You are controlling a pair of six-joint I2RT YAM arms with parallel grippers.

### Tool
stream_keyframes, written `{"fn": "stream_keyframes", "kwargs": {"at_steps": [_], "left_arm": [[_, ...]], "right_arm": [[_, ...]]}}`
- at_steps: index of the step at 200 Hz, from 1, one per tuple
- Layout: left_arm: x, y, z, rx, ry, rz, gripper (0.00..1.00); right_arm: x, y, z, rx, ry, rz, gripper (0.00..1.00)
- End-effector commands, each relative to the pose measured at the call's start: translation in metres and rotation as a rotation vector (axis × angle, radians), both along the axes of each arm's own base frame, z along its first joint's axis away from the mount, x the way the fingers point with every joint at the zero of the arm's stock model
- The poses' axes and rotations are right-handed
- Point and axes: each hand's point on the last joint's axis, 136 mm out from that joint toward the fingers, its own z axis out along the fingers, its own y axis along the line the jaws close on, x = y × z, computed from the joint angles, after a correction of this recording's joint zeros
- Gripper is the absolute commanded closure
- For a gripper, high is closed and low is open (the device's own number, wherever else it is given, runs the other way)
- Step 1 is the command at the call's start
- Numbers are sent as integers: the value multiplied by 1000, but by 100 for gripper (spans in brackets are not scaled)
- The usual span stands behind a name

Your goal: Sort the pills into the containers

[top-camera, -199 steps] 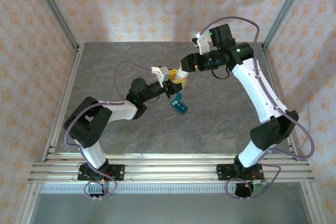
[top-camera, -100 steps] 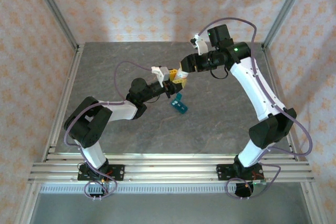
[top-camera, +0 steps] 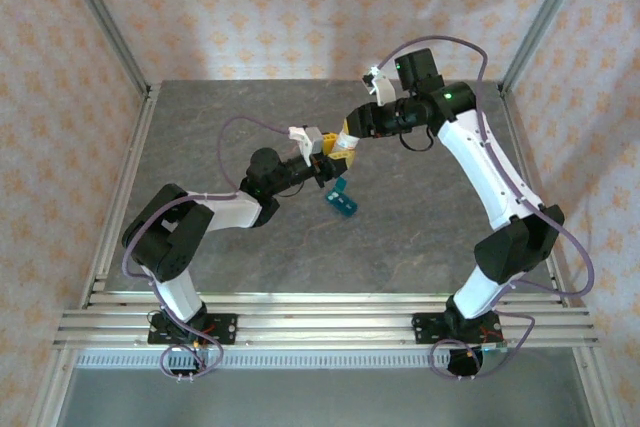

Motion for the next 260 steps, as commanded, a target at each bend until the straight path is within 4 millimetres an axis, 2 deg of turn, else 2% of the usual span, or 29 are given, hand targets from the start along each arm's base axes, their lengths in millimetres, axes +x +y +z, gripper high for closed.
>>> {"fn": "stream_keyframes", "kwargs": {"at_steps": [1,45,89,118,152,190,240,260], "left_arm": [[-1,2,41,-68,-117,6,100],[7,6,39,-61,-128,56,100],[13,9,32,-49,-128,102,100],[16,11,28,-45,-121,122,100],[20,12,27,-45,-119,140,100],[20,9,30,-46,-128,122,100],[23,5,24,-37,-123,112,100],[24,5,22,-36,-119,114,100]], "right_arm": [[-1,-3,-13,-4,52,-61,64],[4,3,-36,-28,91,-242,65],[-3,29,-59,-45,103,-385,66],[2,28,-66,-25,107,-475,65],[6,30,-67,-17,126,-502,65],[8,28,-60,-29,121,-507,63],[11,29,-54,-47,113,-503,56],[15,27,-43,-53,90,-511,50]]}}
